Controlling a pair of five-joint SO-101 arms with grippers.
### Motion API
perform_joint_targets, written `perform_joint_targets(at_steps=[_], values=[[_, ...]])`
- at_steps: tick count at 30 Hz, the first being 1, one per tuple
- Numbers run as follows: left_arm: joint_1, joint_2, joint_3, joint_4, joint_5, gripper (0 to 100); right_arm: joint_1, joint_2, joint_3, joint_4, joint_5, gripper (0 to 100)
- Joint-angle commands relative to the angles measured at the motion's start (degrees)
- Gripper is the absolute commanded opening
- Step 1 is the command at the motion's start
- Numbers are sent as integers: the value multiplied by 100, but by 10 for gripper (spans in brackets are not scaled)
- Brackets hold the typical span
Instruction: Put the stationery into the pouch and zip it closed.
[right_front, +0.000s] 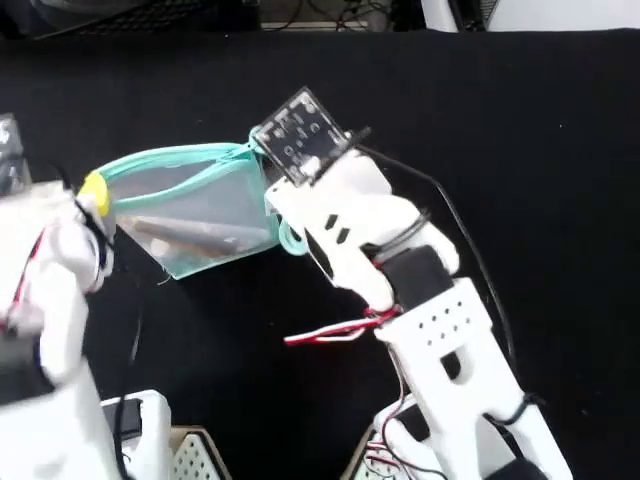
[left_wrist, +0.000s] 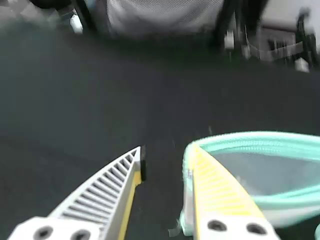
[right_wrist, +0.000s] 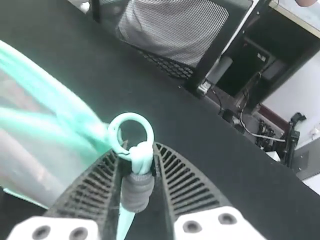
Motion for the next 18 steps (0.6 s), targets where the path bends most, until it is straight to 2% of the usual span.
perform_joint_targets(at_steps=[1, 6, 10, 14, 18], values=[[-84, -633, -259, -18, -9, 167, -88, 365, -593, -167, 53, 12], [4, -826, 488, -387, -18, 167, -88, 497, -769, -149, 53, 12], [127, -870, 884, -273, -18, 167, -53, 242, -699, -114, 53, 12], [804, -835, 1244, 88, -35, 167, -62, -22, -444, -123, 62, 12], [1587, -870, 1393, 677, -686, 167, -79, -84, -136, -167, 62, 12]])
